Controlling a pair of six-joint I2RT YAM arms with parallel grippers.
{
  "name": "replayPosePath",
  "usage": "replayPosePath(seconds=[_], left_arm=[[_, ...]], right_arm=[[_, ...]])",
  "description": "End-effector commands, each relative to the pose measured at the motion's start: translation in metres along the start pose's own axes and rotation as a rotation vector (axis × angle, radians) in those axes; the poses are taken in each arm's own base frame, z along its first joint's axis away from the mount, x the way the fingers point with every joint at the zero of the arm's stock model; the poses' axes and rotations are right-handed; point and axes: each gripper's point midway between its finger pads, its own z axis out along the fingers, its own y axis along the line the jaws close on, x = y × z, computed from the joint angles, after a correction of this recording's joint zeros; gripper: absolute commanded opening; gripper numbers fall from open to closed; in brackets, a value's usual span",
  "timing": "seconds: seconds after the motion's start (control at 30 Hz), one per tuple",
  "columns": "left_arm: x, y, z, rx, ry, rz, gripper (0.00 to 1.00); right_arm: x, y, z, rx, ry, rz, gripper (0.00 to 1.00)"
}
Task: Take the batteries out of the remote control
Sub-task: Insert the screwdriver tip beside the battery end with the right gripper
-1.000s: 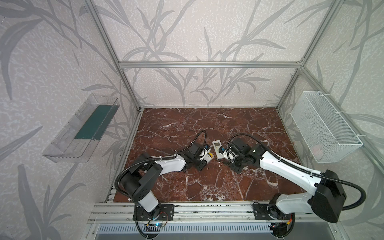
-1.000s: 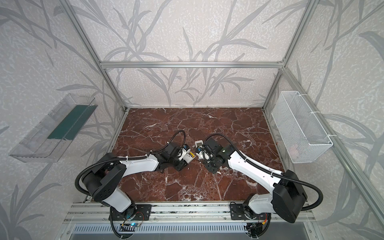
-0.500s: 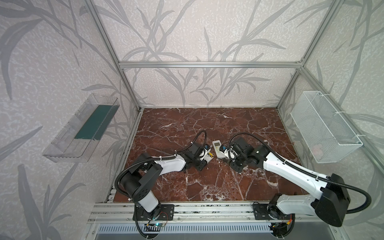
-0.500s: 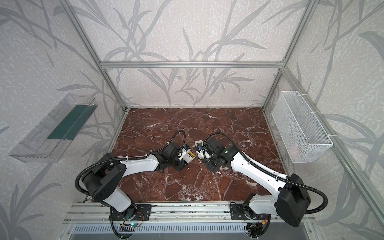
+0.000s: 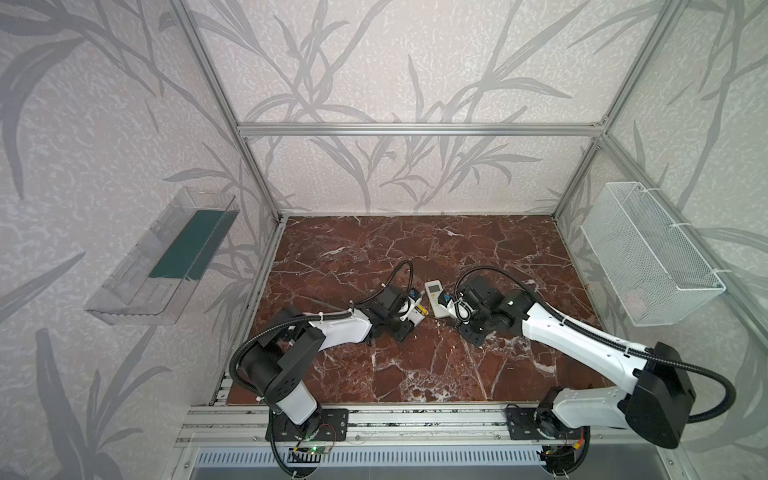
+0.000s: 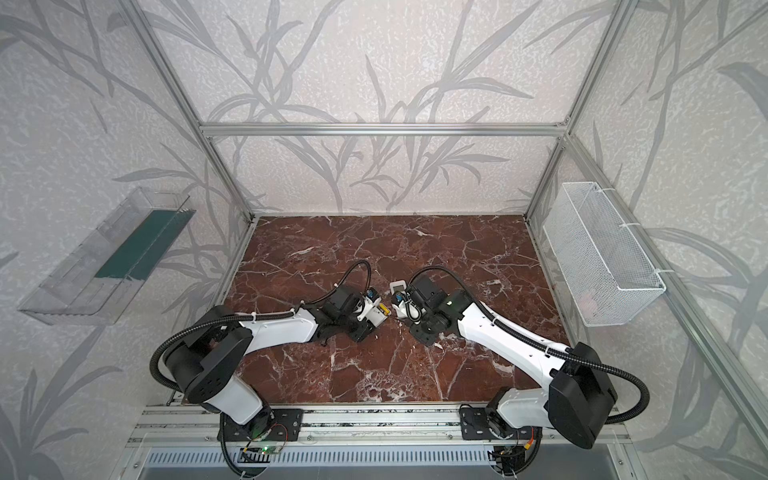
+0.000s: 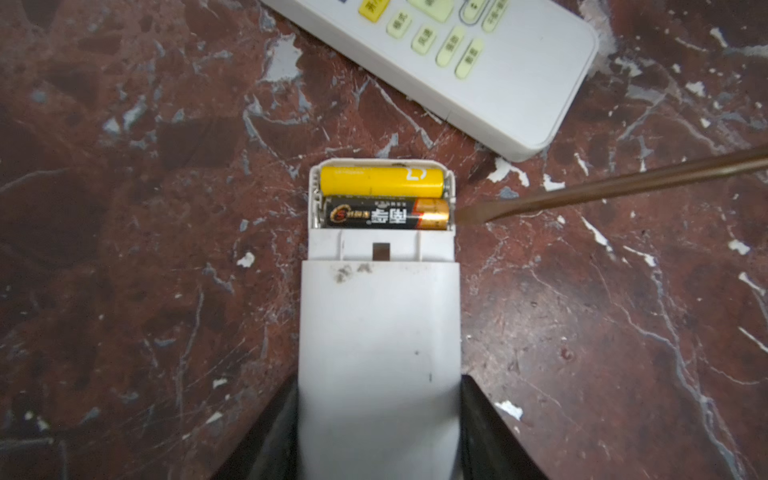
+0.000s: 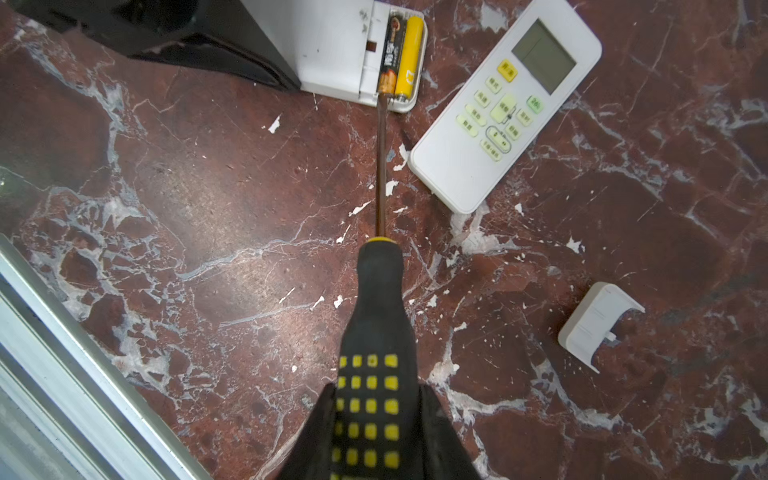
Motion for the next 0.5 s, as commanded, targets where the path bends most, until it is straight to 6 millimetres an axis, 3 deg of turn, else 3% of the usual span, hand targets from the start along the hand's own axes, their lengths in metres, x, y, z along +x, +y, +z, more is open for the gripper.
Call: replayPosePath(seconds=[0.0,0.47], left_arm=[[0.0459,-0.0128,0.0061,0.053,0.162,-0.026,0.51],[0.0470,-0.0153,0.0066,0.063,0.168,-0.022,0.50]], right_arm=[[-0.0016,0.0013,-0.0022,-0.009,0.004,0.002,0.00],[-0.0075,-0.0023,0.0028,0.010,-0.020,0.014,0.00]])
